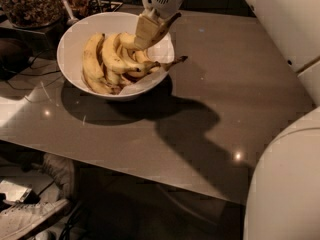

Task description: Pick banana from white bowl

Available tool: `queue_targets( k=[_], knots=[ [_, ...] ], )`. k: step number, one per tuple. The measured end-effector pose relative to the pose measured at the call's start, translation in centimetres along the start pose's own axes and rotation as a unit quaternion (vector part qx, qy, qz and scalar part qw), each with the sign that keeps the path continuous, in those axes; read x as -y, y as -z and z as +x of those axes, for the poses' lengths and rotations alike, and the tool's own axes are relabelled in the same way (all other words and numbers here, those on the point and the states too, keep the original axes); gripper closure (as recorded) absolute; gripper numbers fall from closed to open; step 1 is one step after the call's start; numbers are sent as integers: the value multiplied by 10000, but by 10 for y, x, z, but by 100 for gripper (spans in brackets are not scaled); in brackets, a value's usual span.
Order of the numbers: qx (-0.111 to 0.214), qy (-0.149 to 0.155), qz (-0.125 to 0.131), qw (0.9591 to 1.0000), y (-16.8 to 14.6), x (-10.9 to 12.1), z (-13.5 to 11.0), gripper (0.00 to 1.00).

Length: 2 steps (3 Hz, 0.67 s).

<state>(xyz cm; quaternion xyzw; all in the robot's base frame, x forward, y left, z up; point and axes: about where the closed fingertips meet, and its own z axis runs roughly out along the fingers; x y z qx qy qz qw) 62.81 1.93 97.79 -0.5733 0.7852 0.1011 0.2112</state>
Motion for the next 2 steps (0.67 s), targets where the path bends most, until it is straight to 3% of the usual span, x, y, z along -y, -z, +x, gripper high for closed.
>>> queue_targets(
  k=[1,2],
  knots=[
    [194,-9,-12,9998,10,-4,-7,100],
    [516,-221,119,9984,35,-21,-5,100]
  ],
)
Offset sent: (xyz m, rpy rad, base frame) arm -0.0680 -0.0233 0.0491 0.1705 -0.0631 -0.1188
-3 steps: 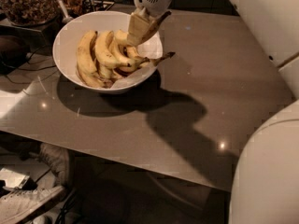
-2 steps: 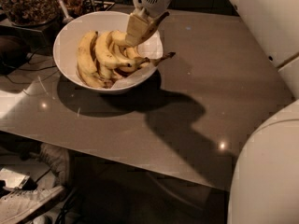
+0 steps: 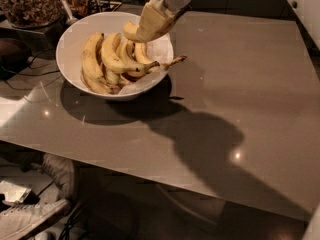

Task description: Pick banana from white bowl

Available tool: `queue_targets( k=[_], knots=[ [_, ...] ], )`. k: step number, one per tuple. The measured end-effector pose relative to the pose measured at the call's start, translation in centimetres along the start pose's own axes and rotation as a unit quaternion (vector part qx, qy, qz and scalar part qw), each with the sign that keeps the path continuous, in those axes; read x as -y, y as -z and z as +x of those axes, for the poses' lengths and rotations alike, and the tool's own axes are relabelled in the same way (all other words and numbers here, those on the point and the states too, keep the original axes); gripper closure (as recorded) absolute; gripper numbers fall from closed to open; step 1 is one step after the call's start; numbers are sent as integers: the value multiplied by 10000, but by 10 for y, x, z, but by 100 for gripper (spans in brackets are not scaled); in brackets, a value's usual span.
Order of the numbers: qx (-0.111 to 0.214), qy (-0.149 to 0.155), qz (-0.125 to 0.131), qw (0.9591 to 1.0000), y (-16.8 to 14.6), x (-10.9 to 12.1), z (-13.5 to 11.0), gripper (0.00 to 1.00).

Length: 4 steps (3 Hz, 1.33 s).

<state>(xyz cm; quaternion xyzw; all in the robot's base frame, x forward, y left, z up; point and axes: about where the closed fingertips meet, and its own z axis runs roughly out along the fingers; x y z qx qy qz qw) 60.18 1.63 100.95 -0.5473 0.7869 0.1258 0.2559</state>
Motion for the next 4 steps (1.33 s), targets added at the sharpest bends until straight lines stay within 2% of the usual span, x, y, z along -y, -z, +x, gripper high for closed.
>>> queue_targets(
  k=[2,3,4],
  knots=[
    [495,-620,307,9964,33,-52,34,100],
    [618,-834,458,9935,42,-99,42,100],
    [610,-832,460,9936,42,-100,43,100]
  ],
)
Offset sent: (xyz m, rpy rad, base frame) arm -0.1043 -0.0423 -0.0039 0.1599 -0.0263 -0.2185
